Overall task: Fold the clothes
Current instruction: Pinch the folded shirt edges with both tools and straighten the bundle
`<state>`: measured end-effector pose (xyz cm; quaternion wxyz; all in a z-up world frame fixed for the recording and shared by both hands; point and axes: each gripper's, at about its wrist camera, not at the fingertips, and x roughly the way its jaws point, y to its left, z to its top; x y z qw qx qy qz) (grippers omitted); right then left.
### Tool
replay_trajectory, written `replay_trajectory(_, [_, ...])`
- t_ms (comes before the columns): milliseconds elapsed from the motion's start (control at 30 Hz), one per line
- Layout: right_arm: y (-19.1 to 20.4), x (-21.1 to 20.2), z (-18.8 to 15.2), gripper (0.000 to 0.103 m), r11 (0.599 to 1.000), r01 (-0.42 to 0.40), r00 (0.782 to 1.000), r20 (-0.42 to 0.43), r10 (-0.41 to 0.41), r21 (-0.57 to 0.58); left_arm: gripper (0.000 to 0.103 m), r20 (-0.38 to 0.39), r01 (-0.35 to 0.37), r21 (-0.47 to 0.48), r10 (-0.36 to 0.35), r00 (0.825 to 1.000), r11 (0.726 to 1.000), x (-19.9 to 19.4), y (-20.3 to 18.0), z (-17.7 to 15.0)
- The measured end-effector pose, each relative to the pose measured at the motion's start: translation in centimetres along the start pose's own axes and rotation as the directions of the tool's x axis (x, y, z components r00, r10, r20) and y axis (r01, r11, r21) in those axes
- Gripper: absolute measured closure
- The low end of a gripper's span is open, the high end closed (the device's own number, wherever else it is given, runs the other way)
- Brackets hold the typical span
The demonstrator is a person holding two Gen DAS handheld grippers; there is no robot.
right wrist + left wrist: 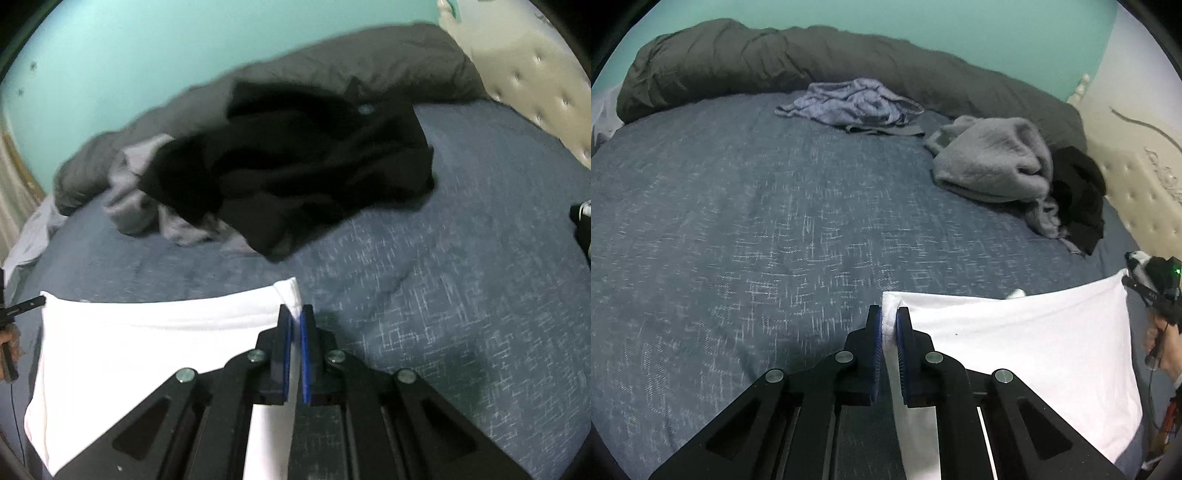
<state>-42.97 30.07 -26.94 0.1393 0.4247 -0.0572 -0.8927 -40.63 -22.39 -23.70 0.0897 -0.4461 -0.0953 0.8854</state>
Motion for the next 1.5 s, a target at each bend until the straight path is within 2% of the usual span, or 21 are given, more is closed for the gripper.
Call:
replay_trajectory(100, [-0.2,2.3,-0.8,0.099,1.000,0.022,0.997,-0.081,-0.021,0.017,0.092,-0.069,-0.030,-0.019,0.029,0.997,0.999,2.2,0.1,-0.5])
replay_trajectory(167, [-0.6,2.7,-1.1,0.098,0.999,0.019,0.996,-0.089,-0.015,0.044,0.092,-0.072,-0.037,-0.039,0.034,0.997,0.999,2.3,0.4,-0.8])
replay_trajectory(200, [-0.9,2.5,-1.2,0.096,0.998,0.022,0.996,-0.083,-0.017,0.056,0.088,-0.065,-0.035,-0.047,0.032,0.997,0.998,2.1,0.6,-0.9])
replay_trajectory(233, [-1.1,2.2,-1.1,0.090,0.997,0.030,0.997,-0.076,-0.025,0.065,0.080,-0.056,-0.034,-0.064,0.031,0.998,0.997,1.5,0.9,-1.1])
replay_trajectory(300, [-2.1,1.0,-1.3,0.081,0.995,0.039,0.997,-0.073,-0.033,0.090,0.077,-0.043,-0.024,-0.096,0.020,0.999,0.995,0.0,1.5,-1.6])
replay_trajectory(467, [-3.0,-3.3,-3.3,0.081,0.992,-0.061,0.988,-0.132,0.075,0.111,0.077,-0.064,0.039,-0.070,-0.044,0.997,0.997,-4.9,1.4,-4.6])
replay_trajectory(600, [-2.5,-7.6,-6.9,0.081,0.983,-0.147,0.966,-0.195,0.167,0.110,0.075,-0.104,0.102,-0.045,-0.106,0.989,0.994,-8.6,0.4,-8.7])
replay_trajectory(700, [-1.9,-10.1,-10.1,0.081,0.971,-0.201,0.938,-0.259,0.229,0.128,0.072,-0.151,0.121,-0.030,-0.125,0.981,0.992,-10.3,-0.4,-11.8])
replay_trajectory(800, [-1.3,-12.1,-12.9,0.076,0.965,-0.227,0.915,-0.310,0.258,0.133,0.071,-0.189,0.151,-0.032,-0.155,0.970,0.988,-11.5,-1.1,-14.8])
replay_trajectory(1000, [-0.1,-14.5,-17.3,0.076,0.956,-0.270,0.880,-0.373,0.292,0.113,0.068,-0.242,0.189,-0.017,-0.188,0.952,0.982,-12.8,-2.6,-19.1])
replay_trajectory(1200, [1.7,-14.7,-20.1,0.076,0.961,-0.272,0.865,-0.426,0.264,0.043,0.059,-0.262,0.180,-0.009,-0.176,0.949,0.984,-13.4,-2.9,-21.4])
replay_trajectory(1433, [3.5,-13.8,-21.5,0.076,0.962,-0.273,0.869,-0.436,0.234,-0.028,0.060,-0.272,0.177,0.000,-0.170,0.947,0.984,-12.5,-3.2,-22.3])
replay_trajectory(1467, [3.7,-13.7,-21.6,0.076,0.960,-0.276,0.869,-0.435,0.233,-0.037,0.060,-0.276,0.178,0.009,-0.169,0.946,0.984,-12.3,-3.4,-22.4])
replay_trajectory(1500, [4.0,-13.7,-21.7,0.085,0.959,-0.279,0.870,-0.435,0.233,-0.046,0.064,-0.279,0.181,0.011,-0.171,0.945,0.983,-12.1,-3.6,-22.4])
